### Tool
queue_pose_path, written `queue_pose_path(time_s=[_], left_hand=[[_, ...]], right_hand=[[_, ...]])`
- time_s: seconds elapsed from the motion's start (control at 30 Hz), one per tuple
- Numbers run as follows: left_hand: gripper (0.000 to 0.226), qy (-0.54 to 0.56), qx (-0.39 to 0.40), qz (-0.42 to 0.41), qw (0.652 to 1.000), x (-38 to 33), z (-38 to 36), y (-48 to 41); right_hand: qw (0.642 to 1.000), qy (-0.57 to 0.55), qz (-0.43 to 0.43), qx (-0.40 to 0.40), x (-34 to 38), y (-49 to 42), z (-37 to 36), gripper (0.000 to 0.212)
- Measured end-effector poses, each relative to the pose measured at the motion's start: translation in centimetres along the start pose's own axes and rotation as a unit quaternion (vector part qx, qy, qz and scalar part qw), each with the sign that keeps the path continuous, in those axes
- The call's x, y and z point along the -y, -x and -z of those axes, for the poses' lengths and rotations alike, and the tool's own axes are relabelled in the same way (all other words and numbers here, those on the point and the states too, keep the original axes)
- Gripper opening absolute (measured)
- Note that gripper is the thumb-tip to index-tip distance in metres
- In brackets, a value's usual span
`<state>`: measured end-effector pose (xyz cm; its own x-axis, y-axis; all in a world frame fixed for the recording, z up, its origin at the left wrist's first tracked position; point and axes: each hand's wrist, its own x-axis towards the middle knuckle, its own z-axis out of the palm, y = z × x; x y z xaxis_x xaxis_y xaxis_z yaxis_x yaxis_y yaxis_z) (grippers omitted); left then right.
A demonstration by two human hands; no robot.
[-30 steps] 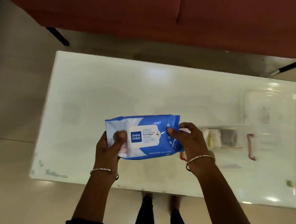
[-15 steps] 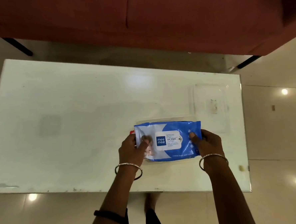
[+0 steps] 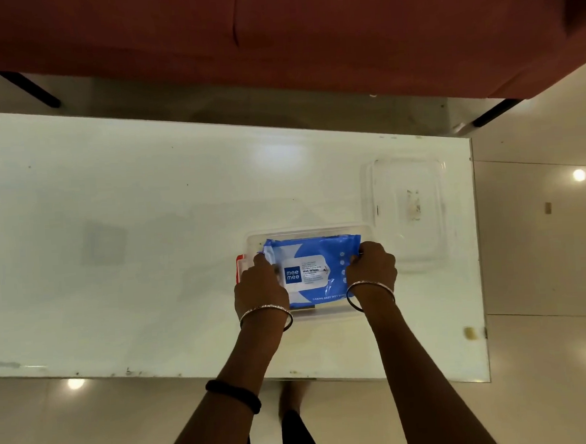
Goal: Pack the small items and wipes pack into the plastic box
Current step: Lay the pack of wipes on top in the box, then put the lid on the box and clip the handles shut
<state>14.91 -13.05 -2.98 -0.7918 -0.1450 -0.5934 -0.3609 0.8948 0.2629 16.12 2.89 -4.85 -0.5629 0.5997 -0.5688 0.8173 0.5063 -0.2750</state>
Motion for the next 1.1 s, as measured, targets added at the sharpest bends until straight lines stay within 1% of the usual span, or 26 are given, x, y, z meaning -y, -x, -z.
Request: queue_pose_path(time_s=[0.1,0.13,0.23,0.3,0.4,0.47,0.5,0.57,0.6,0.67,0.73,0.8,0.83,0.9,1.0,1.07,1.1], left_hand=[[0.042,-0.035,-0.019,-0.011,0.999,0.2,-0.4,0.1],[0.041,-0.055,-0.018,-0.018,0.998,0.1,-0.5,0.2],[0.022,-0.101,-0.019,-0.025,0.994,-0.2,-0.3,0.3],[0.016,-0.116,-0.037,-0.02,0.992,-0.4,0.1,0.5],[0.019,-0.097,-0.088,-0.023,0.991,-0.6,1.4,0.9],[0.027,-0.068,-0.123,-0.042,0.989,-0.8,2.4,0.8],[0.028,-0.044,-0.138,-0.061,0.988,-1.0,2.8,0.7],[0.023,0.014,-0.152,-0.129,0.98,-2.1,3.3,0.5],[0.019,0.035,-0.15,-0.167,0.974,-3.0,3.4,0.3],[0.015,0.058,-0.122,-0.23,0.964,-5.1,3.2,-0.6],[0.017,0.065,-0.089,-0.276,0.955,-7.6,2.4,-2.2],[0.021,0.043,-0.063,-0.309,0.948,-10.3,1.2,-4.1],[0.023,0.027,-0.05,-0.321,0.945,-11.8,0.6,-5.0],[0.029,-0.001,-0.024,-0.337,0.941,-14.5,-0.6,-6.7],[0.039,-0.035,0.026,-0.345,0.938,-18.3,-2.3,-9.2],[0.05,-0.06,0.082,-0.32,0.942,-20.5,-3.1,-10.8],[0.055,-0.082,0.102,-0.309,0.942,-21.5,-3.6,-11.6]], right_hand=[[0.997,0.069,0.014,0.001,-0.1,0.5,-0.6,0.025],[0.996,0.086,0.021,0.0,-0.1,0.7,-0.8,0.026],[0.993,0.11,0.036,-0.003,-0.2,0.8,-1.0,0.028],[0.994,0.104,0.044,-0.007,-0.3,0.7,-0.7,0.026],[0.995,0.072,0.067,-0.023,-0.8,1.1,0.2,0.023],[0.994,0.012,0.09,-0.054,-1.5,1.4,1.4,0.02],[0.993,-0.029,0.096,-0.069,-1.9,1.3,2.2,0.015],[0.985,-0.12,0.088,-0.088,-2.9,0.9,3.8,0.007],[0.978,-0.168,0.074,-0.1,-3.6,0.4,4.6,0.006],[0.954,-0.271,0.015,-0.13,-5.4,-0.5,5.8,0.006],[0.919,-0.354,-0.073,-0.157,-7.3,-1.7,6.4,0.007],[0.884,-0.406,-0.163,-0.165,-9.2,-3.0,6.3,0.005],[0.868,-0.425,-0.204,-0.157,-10.0,-3.7,6.1,0.006],[0.833,-0.468,-0.272,-0.114,-11.2,-4.9,5.6,0.011],[0.77,-0.543,-0.334,-0.03,-12.2,-6.2,5.1,0.012],[0.759,-0.553,-0.344,0.001,-12.3,-7.0,4.5,0.018],[0.76,-0.555,-0.339,0.007,-12.4,-7.4,4.2,0.026]])
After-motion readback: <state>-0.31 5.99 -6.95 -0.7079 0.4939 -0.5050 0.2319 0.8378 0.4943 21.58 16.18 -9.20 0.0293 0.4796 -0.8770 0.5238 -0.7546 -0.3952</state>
